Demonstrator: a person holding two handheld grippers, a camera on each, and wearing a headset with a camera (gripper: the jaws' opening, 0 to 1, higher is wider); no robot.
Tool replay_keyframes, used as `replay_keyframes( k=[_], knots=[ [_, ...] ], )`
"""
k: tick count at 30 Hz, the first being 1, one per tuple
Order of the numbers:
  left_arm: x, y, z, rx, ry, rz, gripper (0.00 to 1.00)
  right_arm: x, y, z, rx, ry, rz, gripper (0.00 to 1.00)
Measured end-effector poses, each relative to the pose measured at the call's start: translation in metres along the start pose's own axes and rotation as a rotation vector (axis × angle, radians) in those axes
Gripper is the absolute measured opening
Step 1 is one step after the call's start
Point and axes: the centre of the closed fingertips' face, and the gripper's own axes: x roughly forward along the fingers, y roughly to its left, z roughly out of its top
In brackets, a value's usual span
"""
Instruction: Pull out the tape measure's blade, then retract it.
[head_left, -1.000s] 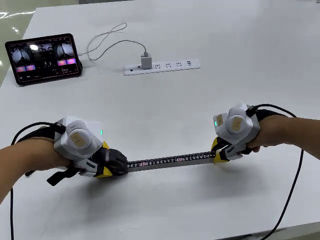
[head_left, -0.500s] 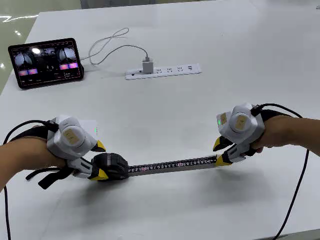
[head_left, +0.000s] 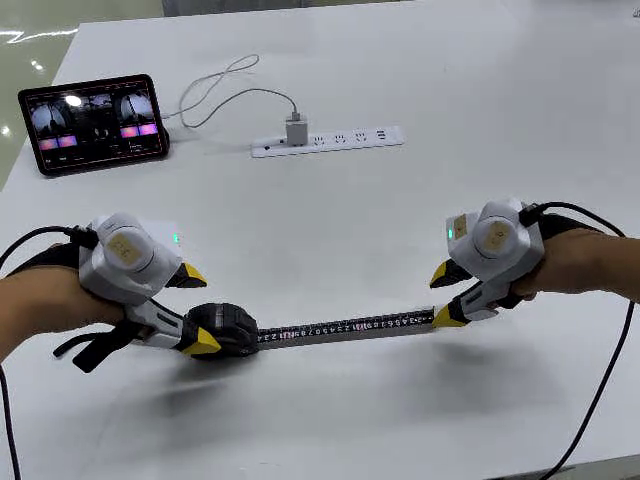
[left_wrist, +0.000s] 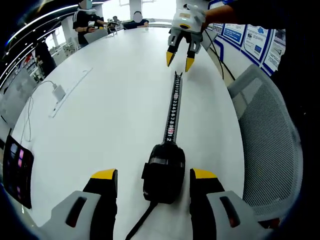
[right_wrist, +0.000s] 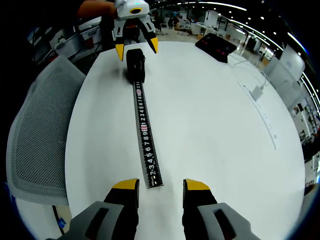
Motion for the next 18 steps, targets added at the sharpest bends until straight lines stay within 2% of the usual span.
replay_keyframes(
  k=[2, 6, 7, 9, 13, 18],
  knots=[
    [-0.001, 0.0, 0.001, -0.03, -0.015, 0.002, 0.58, -0.001, 0.002, 0.001, 0.017, -0.012, 0.003, 0.33],
    [-0.003, 0.001, 0.002, -0.044, -0.035, 0.021, 0.64, -0.003, 0.006, 0.003, 0.038, -0.03, -0.008, 0.35],
    [-0.005, 0.005, 0.002, -0.036, -0.036, 0.046, 0.64, -0.003, 0.007, 0.002, 0.044, -0.035, -0.011, 0.36],
    [-0.007, 0.009, 0.005, -0.04, -0.068, 0.067, 0.68, -0.003, 0.008, 0.001, 0.058, -0.043, -0.012, 0.4],
    [-0.014, 0.018, 0.008, -0.052, -0.099, 0.121, 0.77, -0.004, 0.011, -0.005, 0.115, -0.055, -0.008, 0.53],
    [-0.019, 0.026, 0.009, -0.094, -0.131, 0.161, 0.86, -0.006, 0.015, -0.004, 0.158, -0.091, -0.019, 0.58]
  ],
)
